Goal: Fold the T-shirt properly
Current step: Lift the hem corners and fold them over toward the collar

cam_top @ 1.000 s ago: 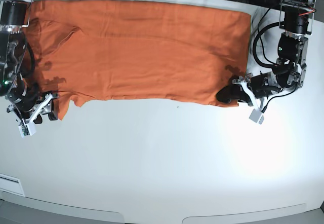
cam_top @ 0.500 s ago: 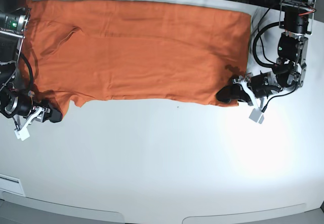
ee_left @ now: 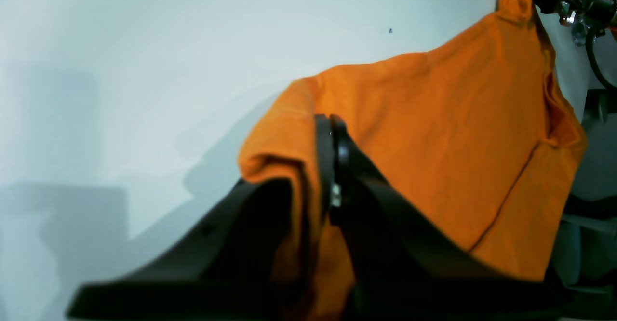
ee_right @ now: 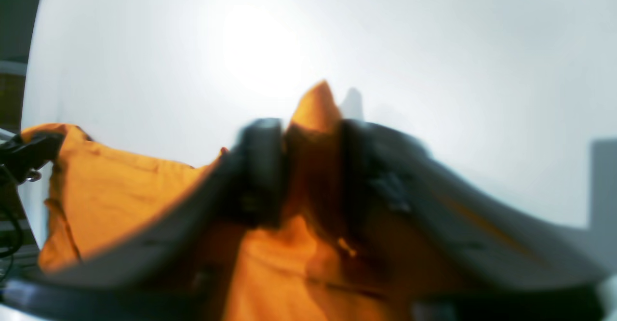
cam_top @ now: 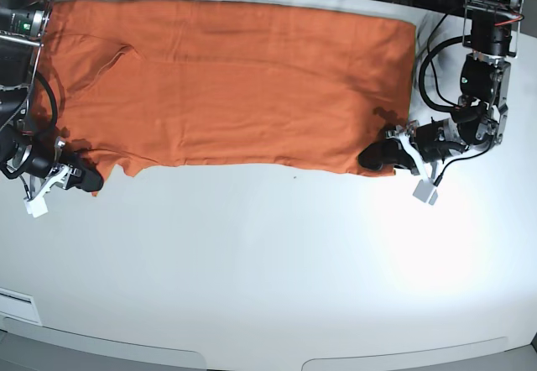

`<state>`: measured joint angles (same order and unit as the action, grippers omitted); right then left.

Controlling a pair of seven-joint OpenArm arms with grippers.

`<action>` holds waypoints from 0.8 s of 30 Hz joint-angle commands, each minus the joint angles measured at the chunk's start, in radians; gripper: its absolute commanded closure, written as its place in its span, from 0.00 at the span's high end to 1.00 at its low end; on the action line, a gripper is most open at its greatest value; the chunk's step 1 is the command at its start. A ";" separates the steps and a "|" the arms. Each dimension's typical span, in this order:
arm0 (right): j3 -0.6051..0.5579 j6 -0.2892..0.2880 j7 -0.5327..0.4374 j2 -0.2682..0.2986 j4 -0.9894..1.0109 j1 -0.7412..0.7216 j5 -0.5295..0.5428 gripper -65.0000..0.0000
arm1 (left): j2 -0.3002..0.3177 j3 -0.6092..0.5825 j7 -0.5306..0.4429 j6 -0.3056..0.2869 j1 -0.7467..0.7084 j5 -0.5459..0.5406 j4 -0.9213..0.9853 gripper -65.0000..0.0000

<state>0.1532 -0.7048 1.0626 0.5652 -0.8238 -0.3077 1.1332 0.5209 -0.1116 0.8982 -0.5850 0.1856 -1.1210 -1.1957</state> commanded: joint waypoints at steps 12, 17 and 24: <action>-0.003 0.007 -0.285 0.011 -0.002 -0.060 -0.156 0.00 | 0.016 0.002 -0.040 -0.052 0.072 0.011 -0.005 0.00; -0.003 0.007 -0.285 0.011 -0.002 -0.137 -0.196 0.00 | 0.013 0.002 -0.136 -0.067 0.129 0.109 -0.004 0.00; -0.003 0.007 -0.387 -0.018 -0.002 -0.227 -0.362 0.00 | 0.007 0.000 -0.299 -0.066 0.180 0.298 -0.002 0.00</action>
<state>0.1452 -0.6930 0.6941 0.5282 -0.8112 -0.5045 0.7544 0.5163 -0.1184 0.6292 -0.6445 0.3359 -0.8032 -1.1862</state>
